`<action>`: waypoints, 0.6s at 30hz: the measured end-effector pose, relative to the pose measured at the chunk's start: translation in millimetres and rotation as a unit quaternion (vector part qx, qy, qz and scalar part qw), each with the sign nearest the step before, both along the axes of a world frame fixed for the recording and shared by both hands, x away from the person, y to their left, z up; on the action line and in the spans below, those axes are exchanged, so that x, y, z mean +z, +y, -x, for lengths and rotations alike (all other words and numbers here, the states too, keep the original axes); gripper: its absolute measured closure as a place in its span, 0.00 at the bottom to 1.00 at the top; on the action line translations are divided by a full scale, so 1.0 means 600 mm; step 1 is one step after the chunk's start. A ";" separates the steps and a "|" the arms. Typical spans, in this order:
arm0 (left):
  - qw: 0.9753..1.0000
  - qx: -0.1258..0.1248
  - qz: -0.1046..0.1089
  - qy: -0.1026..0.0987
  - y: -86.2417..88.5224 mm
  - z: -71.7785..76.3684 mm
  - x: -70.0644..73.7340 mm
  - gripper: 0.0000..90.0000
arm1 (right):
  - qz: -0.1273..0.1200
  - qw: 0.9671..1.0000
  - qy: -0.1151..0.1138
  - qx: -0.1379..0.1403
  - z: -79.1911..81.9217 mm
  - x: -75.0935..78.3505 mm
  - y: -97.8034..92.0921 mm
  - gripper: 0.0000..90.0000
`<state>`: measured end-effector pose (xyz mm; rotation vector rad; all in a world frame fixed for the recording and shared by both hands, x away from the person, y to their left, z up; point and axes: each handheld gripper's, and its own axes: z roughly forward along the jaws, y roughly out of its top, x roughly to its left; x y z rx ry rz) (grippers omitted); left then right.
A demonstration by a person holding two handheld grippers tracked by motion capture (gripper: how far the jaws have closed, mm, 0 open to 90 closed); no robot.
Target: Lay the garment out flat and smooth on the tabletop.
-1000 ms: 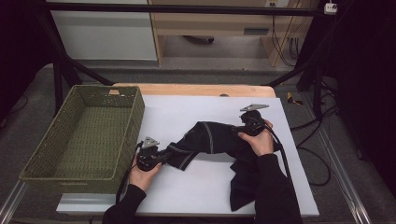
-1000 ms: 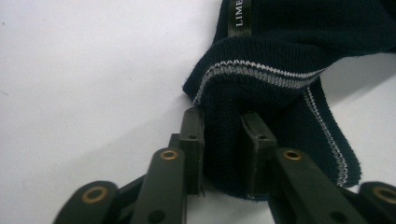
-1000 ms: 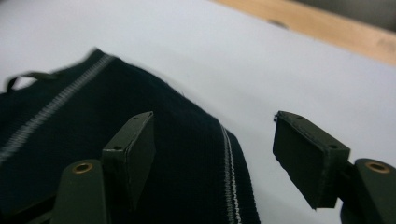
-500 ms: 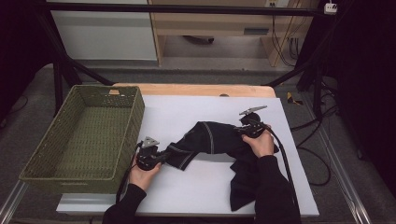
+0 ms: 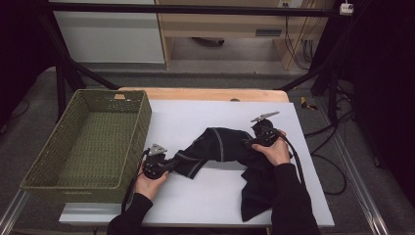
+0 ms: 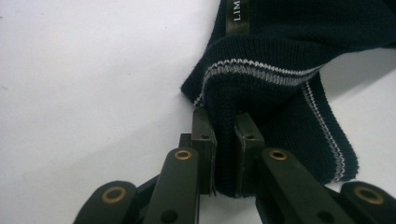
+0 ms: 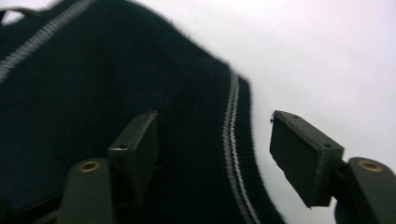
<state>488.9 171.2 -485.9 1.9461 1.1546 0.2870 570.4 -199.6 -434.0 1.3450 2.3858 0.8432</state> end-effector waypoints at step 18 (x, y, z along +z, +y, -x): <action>1.000 0.004 0.016 -0.014 0.006 0.006 0.019 0.91 | -0.019 0.993 -0.117 0.005 0.047 0.072 -0.017 0.94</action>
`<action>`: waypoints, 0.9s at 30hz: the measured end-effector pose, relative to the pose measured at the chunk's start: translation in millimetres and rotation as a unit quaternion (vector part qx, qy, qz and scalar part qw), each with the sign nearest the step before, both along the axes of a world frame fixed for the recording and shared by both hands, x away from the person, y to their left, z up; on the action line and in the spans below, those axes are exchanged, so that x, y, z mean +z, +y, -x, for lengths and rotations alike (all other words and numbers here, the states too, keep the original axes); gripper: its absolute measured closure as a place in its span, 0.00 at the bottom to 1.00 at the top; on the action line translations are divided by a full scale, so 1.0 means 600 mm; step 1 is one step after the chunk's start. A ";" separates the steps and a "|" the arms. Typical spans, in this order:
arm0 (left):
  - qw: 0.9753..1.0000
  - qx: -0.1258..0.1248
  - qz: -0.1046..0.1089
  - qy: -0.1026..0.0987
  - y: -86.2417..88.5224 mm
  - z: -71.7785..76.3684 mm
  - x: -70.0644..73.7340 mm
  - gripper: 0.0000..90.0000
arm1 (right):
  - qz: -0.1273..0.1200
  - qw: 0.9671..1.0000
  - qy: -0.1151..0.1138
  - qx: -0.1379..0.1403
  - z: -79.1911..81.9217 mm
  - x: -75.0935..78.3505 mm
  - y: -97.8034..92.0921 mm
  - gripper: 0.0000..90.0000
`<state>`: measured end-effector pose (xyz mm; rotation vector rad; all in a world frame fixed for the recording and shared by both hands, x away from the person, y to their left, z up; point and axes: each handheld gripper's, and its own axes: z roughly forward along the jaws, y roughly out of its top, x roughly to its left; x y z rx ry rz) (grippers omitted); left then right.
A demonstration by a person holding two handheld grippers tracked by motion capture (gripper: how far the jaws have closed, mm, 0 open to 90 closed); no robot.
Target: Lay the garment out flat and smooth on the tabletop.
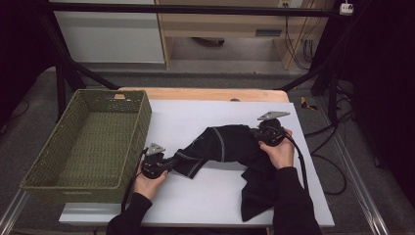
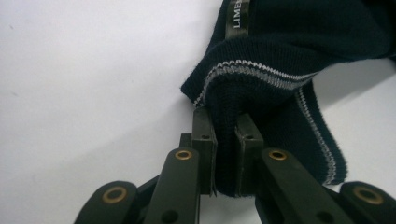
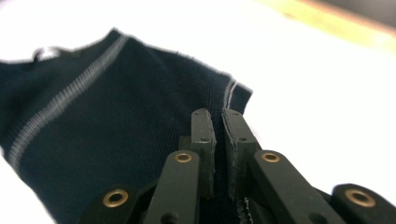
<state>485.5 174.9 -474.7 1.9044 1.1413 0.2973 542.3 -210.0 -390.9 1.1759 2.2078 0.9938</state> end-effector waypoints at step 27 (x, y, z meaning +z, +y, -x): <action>0.993 0.097 0.043 -0.057 -0.001 -0.152 0.173 0.55 | 0.015 0.984 -0.134 -0.114 -0.110 0.097 0.002 0.68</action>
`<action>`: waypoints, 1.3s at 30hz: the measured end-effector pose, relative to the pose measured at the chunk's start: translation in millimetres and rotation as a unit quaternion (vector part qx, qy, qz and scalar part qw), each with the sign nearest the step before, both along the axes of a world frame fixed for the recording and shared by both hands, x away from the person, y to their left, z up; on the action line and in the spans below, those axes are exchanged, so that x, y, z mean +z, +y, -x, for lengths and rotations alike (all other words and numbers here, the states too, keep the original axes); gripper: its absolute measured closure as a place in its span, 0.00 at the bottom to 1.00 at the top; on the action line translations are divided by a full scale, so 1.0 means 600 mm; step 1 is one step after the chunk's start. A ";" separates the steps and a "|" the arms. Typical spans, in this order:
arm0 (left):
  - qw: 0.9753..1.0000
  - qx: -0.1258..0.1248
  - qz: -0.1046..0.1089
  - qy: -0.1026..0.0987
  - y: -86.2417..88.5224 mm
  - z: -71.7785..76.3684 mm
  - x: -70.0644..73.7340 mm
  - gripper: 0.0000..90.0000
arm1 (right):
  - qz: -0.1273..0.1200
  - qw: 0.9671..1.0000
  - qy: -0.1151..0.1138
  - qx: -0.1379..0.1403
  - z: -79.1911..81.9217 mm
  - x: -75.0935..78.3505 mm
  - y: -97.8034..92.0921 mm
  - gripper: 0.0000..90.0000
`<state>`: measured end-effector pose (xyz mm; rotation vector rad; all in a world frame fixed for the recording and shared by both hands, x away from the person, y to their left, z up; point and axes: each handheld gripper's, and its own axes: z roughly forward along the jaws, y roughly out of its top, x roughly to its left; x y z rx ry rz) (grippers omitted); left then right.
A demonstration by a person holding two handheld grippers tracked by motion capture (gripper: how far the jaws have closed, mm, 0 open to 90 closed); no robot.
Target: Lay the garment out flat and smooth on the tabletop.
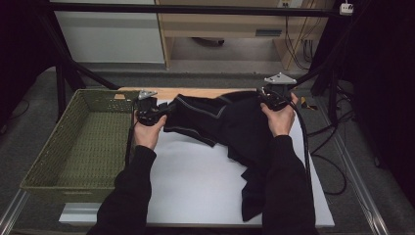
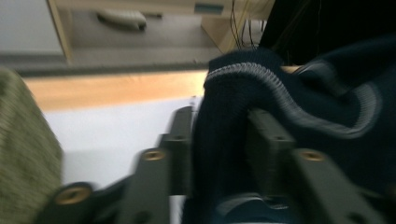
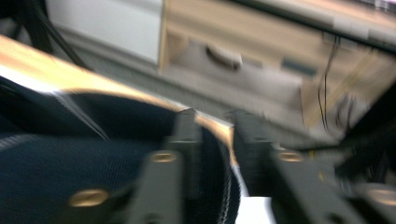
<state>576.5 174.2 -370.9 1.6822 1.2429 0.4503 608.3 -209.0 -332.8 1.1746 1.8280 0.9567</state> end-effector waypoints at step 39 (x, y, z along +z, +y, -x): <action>0.990 -0.131 -0.023 0.053 -0.002 0.206 -0.158 0.03 | 0.018 0.978 0.172 0.117 0.290 -0.217 0.063 0.50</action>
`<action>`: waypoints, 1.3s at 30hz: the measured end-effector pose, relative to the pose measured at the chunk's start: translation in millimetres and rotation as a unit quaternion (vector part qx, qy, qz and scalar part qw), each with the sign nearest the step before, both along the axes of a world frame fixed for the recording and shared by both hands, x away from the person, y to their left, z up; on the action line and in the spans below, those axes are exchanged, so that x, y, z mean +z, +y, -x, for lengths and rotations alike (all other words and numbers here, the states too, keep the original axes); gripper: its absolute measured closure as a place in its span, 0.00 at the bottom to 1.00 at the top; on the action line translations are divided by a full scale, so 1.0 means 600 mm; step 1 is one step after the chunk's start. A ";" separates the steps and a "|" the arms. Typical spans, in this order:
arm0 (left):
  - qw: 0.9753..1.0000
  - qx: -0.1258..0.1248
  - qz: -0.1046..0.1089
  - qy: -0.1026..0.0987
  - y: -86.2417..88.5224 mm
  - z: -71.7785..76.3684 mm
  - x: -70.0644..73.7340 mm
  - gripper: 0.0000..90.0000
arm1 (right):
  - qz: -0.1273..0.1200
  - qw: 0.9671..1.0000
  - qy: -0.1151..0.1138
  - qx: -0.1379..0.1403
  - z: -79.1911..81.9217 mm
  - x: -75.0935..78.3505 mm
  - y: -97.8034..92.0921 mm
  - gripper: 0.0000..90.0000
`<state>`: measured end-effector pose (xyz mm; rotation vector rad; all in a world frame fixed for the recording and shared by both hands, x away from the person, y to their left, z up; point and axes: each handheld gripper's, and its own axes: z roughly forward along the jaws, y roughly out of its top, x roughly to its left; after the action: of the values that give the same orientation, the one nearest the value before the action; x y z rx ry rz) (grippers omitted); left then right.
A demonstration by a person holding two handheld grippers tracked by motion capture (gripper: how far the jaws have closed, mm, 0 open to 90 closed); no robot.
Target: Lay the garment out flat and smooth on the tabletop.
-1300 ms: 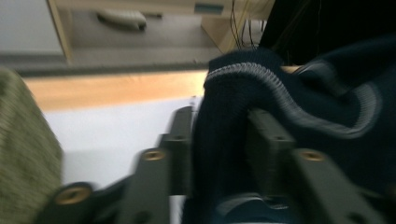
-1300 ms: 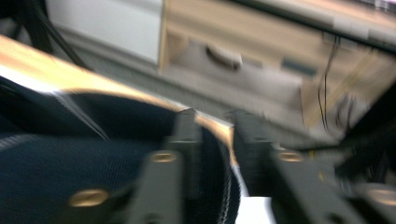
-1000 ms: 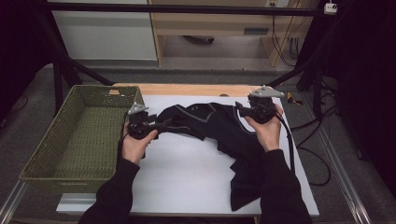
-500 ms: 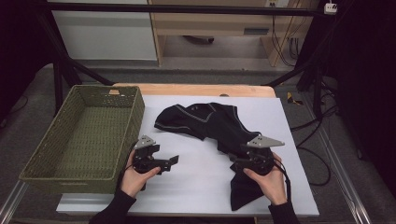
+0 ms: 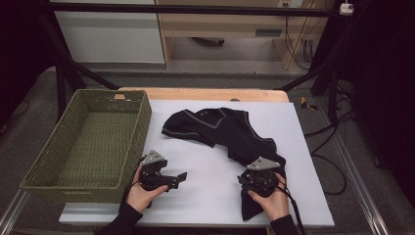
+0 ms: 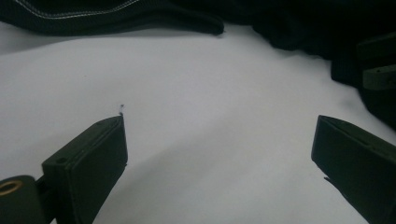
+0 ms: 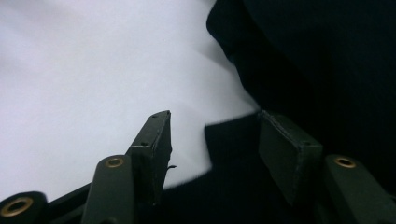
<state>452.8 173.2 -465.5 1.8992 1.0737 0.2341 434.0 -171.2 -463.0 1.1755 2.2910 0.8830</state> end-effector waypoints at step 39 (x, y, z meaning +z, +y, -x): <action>0.999 -0.018 0.036 0.002 -0.009 0.016 0.018 0.18 | -0.173 0.978 -0.011 0.114 0.039 0.070 0.046 0.58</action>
<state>443.1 167.8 -454.8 1.8532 1.0362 0.1701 410.4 -143.9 -420.7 1.0381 2.3494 1.4190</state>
